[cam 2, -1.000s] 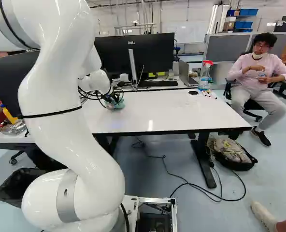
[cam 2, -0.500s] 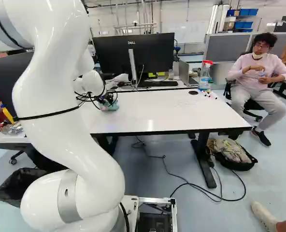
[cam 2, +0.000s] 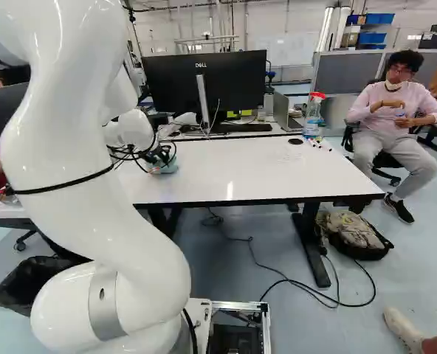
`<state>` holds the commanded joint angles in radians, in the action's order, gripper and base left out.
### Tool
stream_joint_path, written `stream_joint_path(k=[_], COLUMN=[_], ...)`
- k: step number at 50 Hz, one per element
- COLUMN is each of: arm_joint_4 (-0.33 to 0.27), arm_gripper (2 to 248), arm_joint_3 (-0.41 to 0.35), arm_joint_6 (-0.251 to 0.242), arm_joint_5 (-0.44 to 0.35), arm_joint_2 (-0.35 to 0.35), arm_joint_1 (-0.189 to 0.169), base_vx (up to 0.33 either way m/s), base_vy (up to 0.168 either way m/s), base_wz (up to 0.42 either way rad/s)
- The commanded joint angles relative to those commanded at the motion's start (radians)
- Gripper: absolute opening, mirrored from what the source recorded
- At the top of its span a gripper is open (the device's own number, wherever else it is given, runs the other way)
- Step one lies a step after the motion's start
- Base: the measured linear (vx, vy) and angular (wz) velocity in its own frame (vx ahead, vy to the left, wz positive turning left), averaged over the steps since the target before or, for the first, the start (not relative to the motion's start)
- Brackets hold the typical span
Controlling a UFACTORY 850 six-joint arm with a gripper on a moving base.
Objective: Clean the table with the green towel
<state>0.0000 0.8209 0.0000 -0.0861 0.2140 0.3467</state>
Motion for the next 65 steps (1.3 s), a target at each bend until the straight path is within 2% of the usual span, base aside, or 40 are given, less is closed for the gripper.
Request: stream_joint_path(k=[11,31,47,65], arm_joint_4=[0.000,0.000,0.000,0.000], arm_gripper=[59,59,59,59], arm_joint_3=[-0.044,-0.071,-0.026,0.068], arm_joint_6=[0.000,0.000,0.000,0.000], arm_joint_5=[0.000,0.000,0.000,0.000], arm_joint_2=[-0.038,-0.061,-0.022,0.058], arm_joint_1=[-0.019,-0.084,-0.131,-0.132], base_vx=[0.000,0.000,0.000,0.000], base_vy=[0.000,0.000,0.000,0.000], base_wz=[0.000,0.000,0.000,0.000])
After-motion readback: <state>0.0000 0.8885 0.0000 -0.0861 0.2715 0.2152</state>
